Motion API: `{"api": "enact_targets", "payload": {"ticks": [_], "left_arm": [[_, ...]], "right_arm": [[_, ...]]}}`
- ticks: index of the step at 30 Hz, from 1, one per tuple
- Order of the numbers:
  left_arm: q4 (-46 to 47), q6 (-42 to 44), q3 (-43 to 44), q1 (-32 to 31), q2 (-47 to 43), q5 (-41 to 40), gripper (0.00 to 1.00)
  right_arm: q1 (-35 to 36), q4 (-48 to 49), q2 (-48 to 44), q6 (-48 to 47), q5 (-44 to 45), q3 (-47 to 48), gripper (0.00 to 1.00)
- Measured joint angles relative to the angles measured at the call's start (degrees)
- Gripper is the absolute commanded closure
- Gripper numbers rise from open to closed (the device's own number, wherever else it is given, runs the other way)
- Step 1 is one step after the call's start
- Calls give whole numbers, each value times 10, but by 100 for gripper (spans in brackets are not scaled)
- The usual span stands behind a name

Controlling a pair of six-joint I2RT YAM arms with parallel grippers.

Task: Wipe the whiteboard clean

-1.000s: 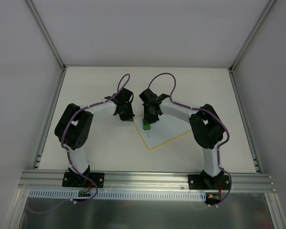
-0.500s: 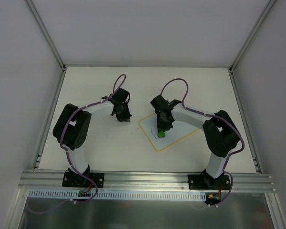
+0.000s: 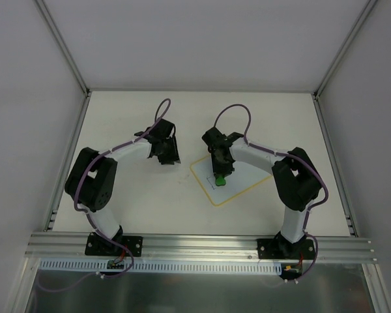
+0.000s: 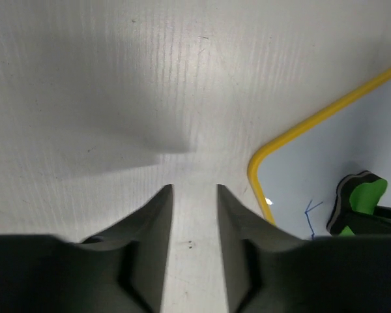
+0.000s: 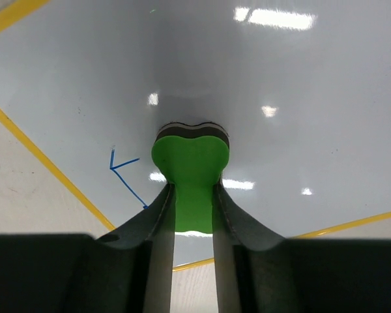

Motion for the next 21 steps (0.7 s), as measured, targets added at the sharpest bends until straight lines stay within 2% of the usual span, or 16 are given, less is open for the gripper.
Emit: {"api": "enact_targets", "payload": {"ticks": [2, 3, 4, 7, 9, 14, 17, 21], "left_arm": [[1, 4, -5, 0, -17, 0, 48], [0, 6, -7, 0, -27, 0, 43], [0, 8, -9, 0, -34, 0, 30], [0, 9, -18, 0, -62, -2, 17], [0, 8, -24, -1, -78, -2, 8], [-1, -5, -35, -14, -106, -9, 5], [0, -16, -38, -34, -113, -9, 3], [-1, -32, -43, -57, -116, -10, 1]], "right_arm": [[1, 1, 0, -2, 0, 0, 64], [1, 1, 0, -3, 0, 0, 52], [1, 1, 0, -1, 0, 0, 45], [0, 0, -6, -5, 1, 0, 25], [-3, 0, -19, -8, -1, 0, 18], [-51, 1, -87, -32, -6, -2, 18], [-134, 9, -128, -80, -18, -9, 18], [-262, 18, -128, -135, -50, -12, 20]]}}
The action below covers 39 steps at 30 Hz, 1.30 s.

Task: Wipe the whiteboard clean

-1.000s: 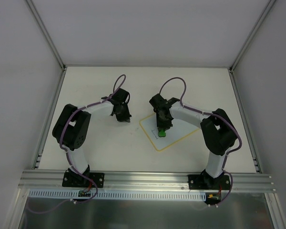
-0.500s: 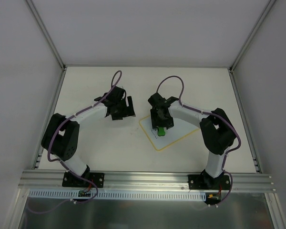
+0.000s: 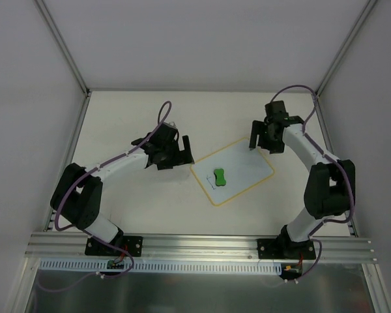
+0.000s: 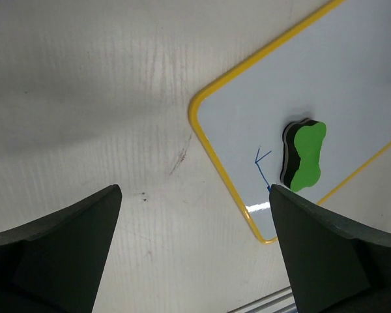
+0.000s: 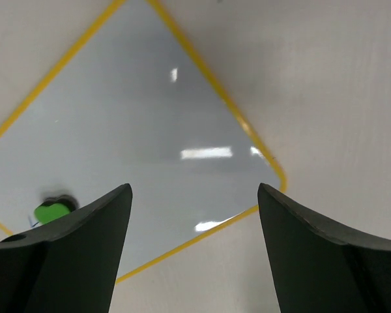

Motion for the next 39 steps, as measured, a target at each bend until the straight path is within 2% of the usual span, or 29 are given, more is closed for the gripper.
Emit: {"api": "enact_targets", "payload": {"ticks": [3, 6, 8, 16, 21, 26, 32, 36, 39], "left_arm": [[0, -9, -2, -12, 0, -1, 1], [0, -12, -7, -15, -4, -2, 1], [-2, -14, -11, -16, -10, -3, 1], [-2, -16, -18, -19, -27, -10, 1], [-2, -16, -19, -19, -27, -21, 1], [-3, -15, -19, -19, -27, -30, 1], [-3, -12, -19, -19, -28, -33, 1], [-3, -7, -19, -19, -29, -39, 1], [-4, -5, -19, -19, -30, -47, 1]], "right_arm": [[-77, 2, 28, -28, -31, 1, 21], [-113, 1, 65, -39, -58, 3, 26], [-129, 1, 93, -42, -76, 7, 33], [-137, 0, 138, -39, -108, 12, 41], [-137, 2, 145, -26, -121, 10, 43], [-132, 7, 145, -16, -124, -4, 47], [-97, 19, 129, -3, -87, -26, 54], [-46, 20, 108, 17, -80, -54, 58], [7, 23, 96, 38, -69, -71, 64]]}}
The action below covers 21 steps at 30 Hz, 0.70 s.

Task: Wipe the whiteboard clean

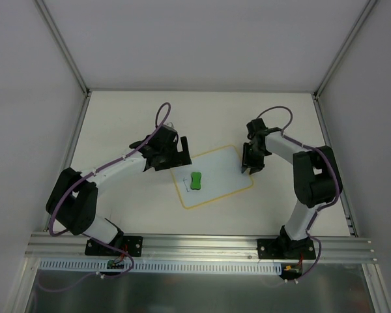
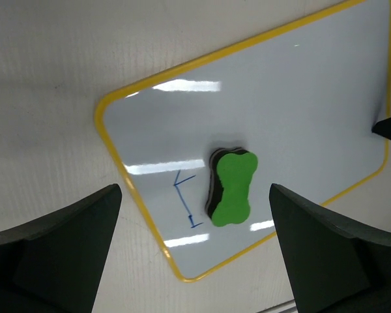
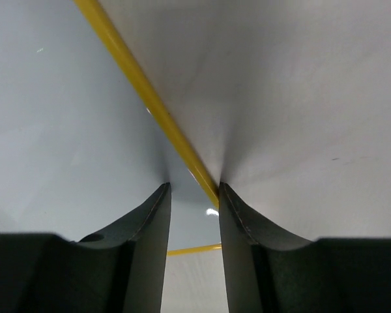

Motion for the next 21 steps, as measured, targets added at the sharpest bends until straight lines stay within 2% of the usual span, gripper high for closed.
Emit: {"api": "enact_targets", "payload": {"ticks": [9, 15, 21], "left_arm": [[-13, 16, 0, -24, -1, -46, 1], [-34, 26, 0, -45, 2, -89, 1], [-54, 29, 0, -60, 26, -110, 7]], "right_arm": [[119, 21, -20, 64, 7, -28, 80], [141, 41, -27, 85, 9, -39, 96], [148, 59, -30, 95, 9, -45, 100]]}}
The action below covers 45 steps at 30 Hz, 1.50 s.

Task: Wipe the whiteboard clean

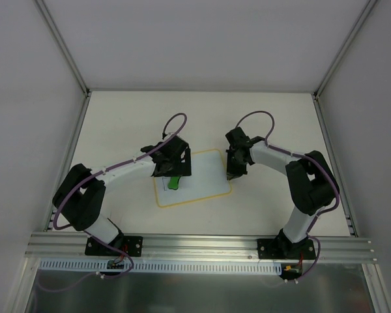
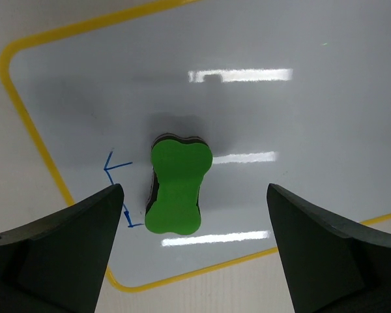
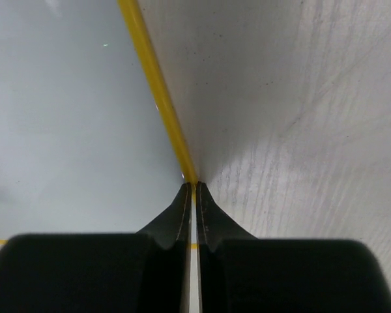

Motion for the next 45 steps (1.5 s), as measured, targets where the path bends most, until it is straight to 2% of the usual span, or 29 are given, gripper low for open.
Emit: {"api": "enact_targets", "payload": {"ticks": [15, 28, 33, 36, 39, 40, 42, 43, 44, 45], "left_arm": [[-21, 18, -9, -7, 25, -1, 36], [-26, 41, -9, -2, 36, -19, 44], [-26, 50, 0, 6, 51, -21, 53], [-26, 53, 4, 9, 61, -20, 56], [-26, 55, 6, 9, 70, -20, 67], [-26, 57, 7, 9, 73, -20, 77], [-26, 57, 10, 9, 74, -20, 87], [-26, 58, 12, 9, 76, -21, 96], [-26, 59, 13, 9, 77, -21, 100], [-26, 59, 13, 10, 78, -21, 100]], "right_arm": [[3, 35, -3, 2, -10, -10, 100], [3, 42, -3, 2, -14, -12, 100], [3, 43, -3, 2, -14, -12, 100], [3, 44, -3, 2, -14, -12, 100], [3, 45, -3, 2, -15, -12, 100], [3, 45, -3, 2, -15, -12, 100], [3, 45, -3, 3, -15, -12, 100], [3, 45, -3, 4, -15, -12, 100], [3, 45, -3, 5, -14, -12, 100], [3, 45, -3, 7, -14, -12, 100]]}}
